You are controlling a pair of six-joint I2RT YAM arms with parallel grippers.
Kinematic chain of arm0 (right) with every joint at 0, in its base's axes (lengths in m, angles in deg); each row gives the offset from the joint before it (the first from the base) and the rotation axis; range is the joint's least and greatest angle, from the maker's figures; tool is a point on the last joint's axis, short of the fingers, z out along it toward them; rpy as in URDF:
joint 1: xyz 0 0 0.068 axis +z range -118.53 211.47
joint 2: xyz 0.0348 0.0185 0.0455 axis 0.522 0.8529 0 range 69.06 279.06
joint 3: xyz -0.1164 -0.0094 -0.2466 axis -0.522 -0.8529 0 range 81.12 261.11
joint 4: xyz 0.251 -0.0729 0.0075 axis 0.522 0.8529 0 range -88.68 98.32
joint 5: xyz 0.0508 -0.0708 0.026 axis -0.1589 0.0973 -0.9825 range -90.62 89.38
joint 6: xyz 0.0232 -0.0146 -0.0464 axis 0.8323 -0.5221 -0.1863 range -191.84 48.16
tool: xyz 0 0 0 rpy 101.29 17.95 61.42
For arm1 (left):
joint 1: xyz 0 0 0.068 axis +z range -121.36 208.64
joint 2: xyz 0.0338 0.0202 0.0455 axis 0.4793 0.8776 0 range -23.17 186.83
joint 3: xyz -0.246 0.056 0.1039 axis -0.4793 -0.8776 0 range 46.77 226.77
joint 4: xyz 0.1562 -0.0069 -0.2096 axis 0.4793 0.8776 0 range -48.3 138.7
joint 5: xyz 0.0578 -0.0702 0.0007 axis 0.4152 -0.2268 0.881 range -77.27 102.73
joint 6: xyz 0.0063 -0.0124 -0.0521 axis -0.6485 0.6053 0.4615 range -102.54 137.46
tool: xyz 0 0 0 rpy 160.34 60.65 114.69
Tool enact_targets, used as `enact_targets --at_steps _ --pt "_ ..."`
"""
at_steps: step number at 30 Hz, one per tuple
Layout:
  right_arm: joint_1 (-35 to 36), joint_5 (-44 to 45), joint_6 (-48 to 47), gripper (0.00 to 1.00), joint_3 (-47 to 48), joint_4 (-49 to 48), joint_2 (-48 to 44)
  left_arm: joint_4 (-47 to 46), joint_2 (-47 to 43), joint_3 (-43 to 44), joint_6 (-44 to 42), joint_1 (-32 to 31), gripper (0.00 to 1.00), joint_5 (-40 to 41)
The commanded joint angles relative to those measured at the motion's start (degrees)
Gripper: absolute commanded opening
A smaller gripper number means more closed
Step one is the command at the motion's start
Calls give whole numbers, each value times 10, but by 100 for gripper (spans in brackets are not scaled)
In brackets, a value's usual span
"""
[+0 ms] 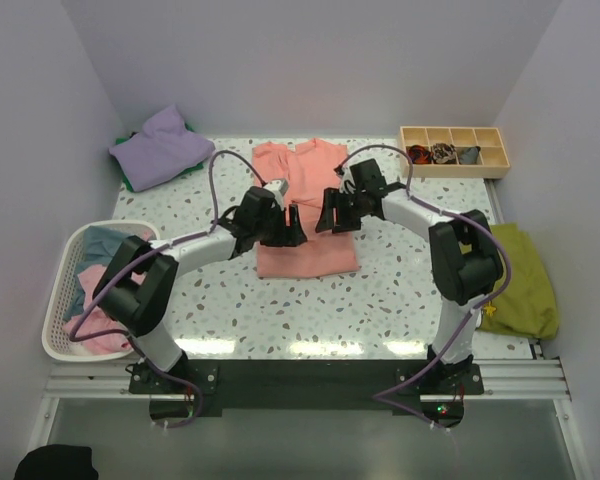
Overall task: Fold and stack the t-shirts
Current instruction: Fold the folded rectangular tshirt in 1/3 of the way
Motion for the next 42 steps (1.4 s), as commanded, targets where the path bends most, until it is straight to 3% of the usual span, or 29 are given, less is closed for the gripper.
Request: enact_targets --at_steps 1,13,16,25,29,33,37,42 --pt "-2 0 -6 59 33 -5 31 -46 20 11 -37 2 71 43" --pt "-7 68 -33 61 44 1 56 -43 88 6 -40 46 71 127" --pt "-8 100 -39 63 42 1 57 -64 78 -30 -20 61 72 139" --pt "-22 148 -52 66 52 11 77 -24 66 -26 -32 72 72 175" --pt "-28 121 -66 72 37 -19 41 -40 20 -42 -39 72 72 170" --pt "-32 148 -72 80 16 -17 -25 -44 -57 -46 -52 72 74 177" --pt "-38 168 -72 84 1 17 -80 28 -119 -32 -54 72 86 213" --pt "-48 108 -62 85 -52 43 -105 58 -143 -71 -26 72 86 170"
